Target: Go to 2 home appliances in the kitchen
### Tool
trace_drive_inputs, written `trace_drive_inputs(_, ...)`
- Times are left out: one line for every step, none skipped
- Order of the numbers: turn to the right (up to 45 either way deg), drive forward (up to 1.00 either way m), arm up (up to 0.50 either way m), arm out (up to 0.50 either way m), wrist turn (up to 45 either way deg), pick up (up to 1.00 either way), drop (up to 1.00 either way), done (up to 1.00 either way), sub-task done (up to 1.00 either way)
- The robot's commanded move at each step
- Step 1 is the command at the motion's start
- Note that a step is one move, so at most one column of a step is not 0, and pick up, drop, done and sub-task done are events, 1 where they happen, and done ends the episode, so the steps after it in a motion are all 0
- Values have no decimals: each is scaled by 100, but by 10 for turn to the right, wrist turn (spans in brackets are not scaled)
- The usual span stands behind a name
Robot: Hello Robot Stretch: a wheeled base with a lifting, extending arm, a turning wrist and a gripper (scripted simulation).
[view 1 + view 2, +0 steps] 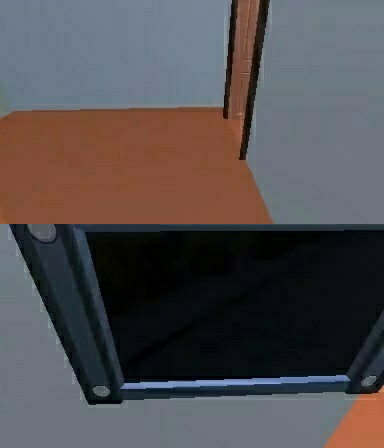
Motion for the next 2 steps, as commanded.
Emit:
trace_drive_inputs(0, 100, 0, 0, 0, 0, 0, 0, 0)
trace_drive_inputs(30, 0, 0, 0, 0, 0, 0, 0, 0)
